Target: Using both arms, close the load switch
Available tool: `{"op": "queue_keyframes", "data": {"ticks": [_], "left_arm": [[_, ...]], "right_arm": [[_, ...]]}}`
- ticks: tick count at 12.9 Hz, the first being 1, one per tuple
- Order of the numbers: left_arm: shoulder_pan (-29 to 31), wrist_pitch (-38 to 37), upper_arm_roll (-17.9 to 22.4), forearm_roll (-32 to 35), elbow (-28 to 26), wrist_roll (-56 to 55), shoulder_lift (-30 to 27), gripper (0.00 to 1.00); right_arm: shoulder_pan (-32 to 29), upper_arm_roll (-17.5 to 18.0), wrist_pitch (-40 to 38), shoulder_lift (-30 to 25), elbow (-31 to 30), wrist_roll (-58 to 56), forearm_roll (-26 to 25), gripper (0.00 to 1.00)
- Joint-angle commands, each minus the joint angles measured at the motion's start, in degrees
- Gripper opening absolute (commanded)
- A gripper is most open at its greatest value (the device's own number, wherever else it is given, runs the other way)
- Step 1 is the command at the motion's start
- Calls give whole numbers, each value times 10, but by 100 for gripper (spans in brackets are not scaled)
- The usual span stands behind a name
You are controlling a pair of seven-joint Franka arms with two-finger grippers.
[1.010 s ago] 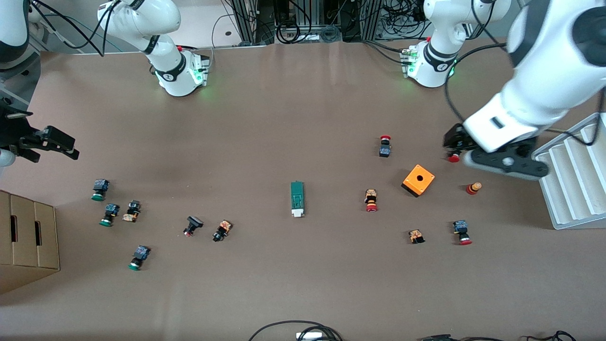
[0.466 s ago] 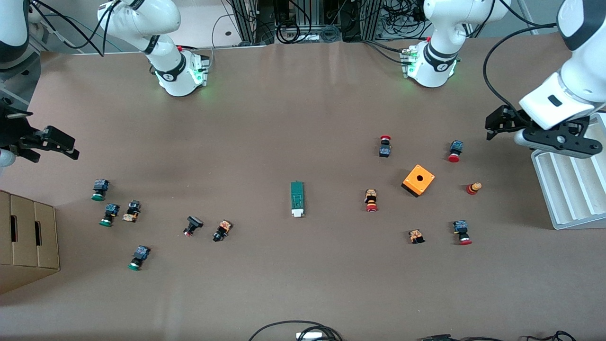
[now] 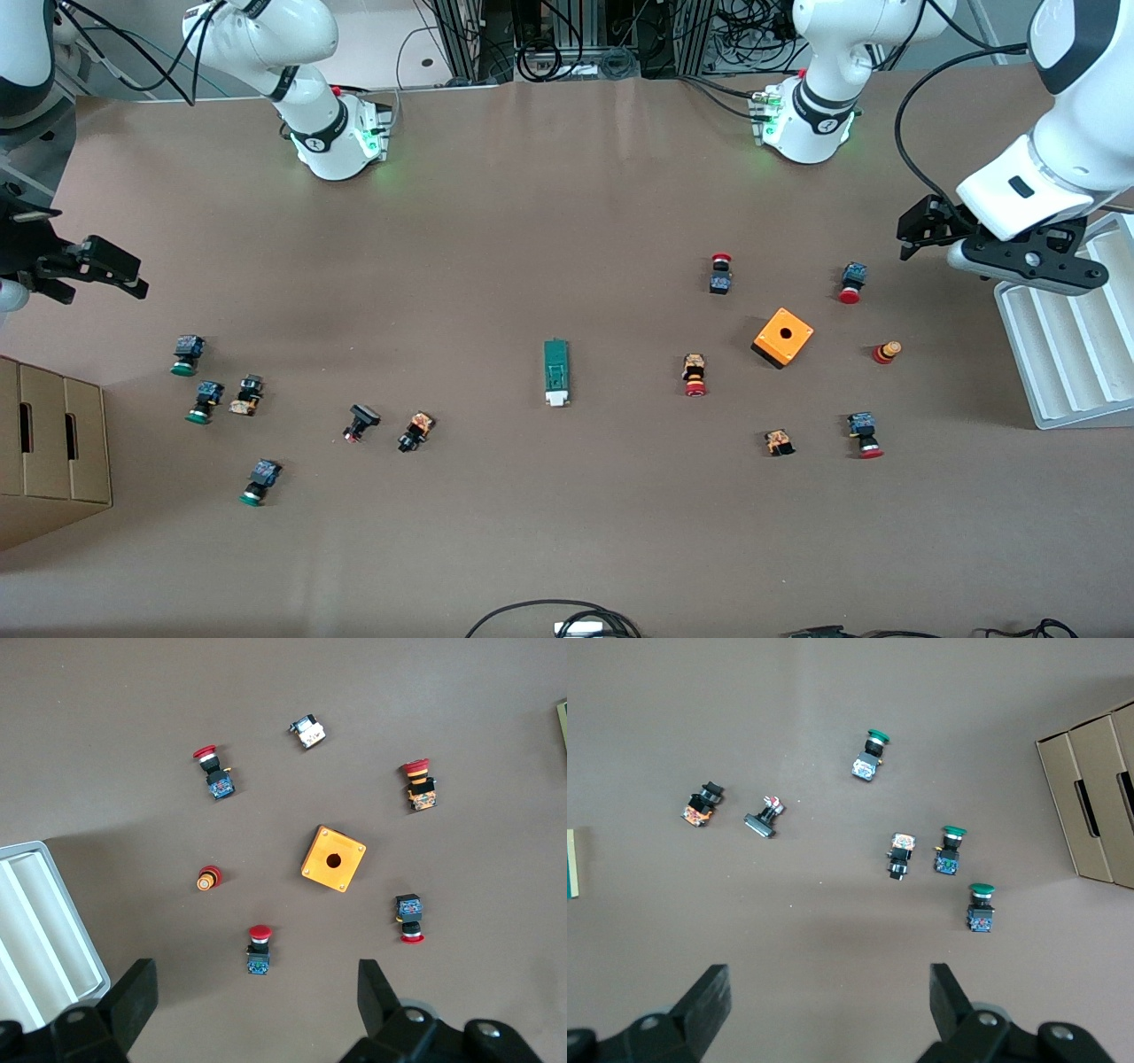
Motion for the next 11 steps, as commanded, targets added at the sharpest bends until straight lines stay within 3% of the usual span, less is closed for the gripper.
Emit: {"op": "queue_keyframes", "data": {"ticks": [1,11], "left_arm": [[-2,5,2,0,1,6,0,100],[-2,-2,1,1,0,4,0,100]], "right_arm": [[2,-1,-7,-2,3,1,-2,100],[2,0,-5,-2,4,1,-2,100]]}}
